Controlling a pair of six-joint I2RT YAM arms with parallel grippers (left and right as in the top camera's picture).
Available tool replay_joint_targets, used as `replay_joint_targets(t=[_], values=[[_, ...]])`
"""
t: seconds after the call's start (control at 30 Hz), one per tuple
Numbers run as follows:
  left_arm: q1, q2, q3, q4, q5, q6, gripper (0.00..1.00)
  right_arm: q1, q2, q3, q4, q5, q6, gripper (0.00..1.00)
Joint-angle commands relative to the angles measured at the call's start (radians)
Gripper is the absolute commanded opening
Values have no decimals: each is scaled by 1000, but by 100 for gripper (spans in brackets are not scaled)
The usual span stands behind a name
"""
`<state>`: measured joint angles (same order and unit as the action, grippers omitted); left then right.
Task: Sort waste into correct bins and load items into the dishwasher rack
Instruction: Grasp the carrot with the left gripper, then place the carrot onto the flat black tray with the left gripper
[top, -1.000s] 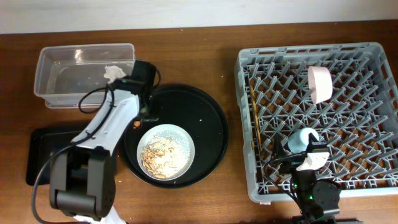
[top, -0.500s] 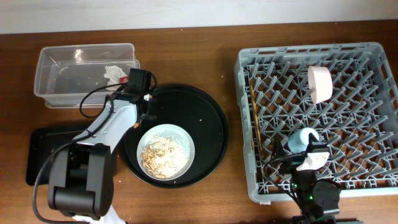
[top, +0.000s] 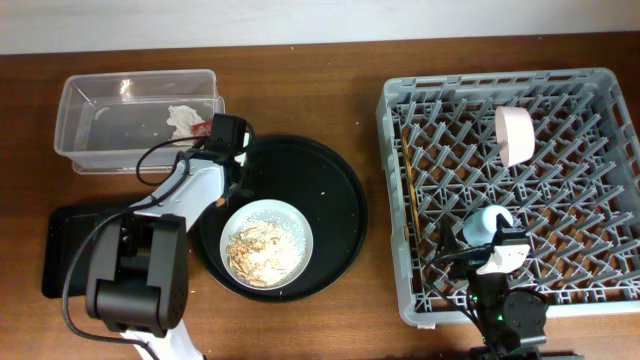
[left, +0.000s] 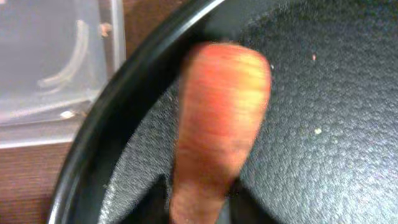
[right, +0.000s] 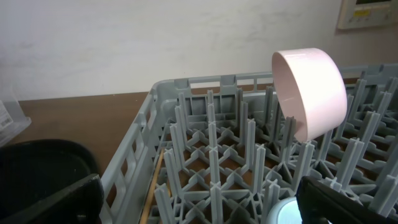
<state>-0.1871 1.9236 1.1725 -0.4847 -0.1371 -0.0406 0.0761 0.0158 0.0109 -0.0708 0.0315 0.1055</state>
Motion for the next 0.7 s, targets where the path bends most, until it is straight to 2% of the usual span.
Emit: replay_joint_targets(t=[0.0, 0.1, 0.3, 0.4, 0.47, 0.53, 0.67], values=[[0, 6, 0, -27, 48, 19, 11, -5, -9, -5, -8, -2, 6, 98], [0, -26, 21, -61, 47, 19, 4, -5, -9, -5, -8, -1, 6, 98], [0, -149, 95, -143, 44, 3, 3, -5, -9, -5, -8, -1, 7, 98], [0, -240, 139, -262, 44, -40, 3, -5, -9, -5, -8, -1, 7, 98], [5, -313, 150, -383, 44, -126, 3, -5, -9, -5, -8, -2, 6, 98], [35, -375, 150, -535, 43, -278, 1, -5, -9, -5, -8, -1, 6, 98], [154, -410, 146, -724, 10, -412, 1, -5, -9, -5, -8, -2, 6, 98]])
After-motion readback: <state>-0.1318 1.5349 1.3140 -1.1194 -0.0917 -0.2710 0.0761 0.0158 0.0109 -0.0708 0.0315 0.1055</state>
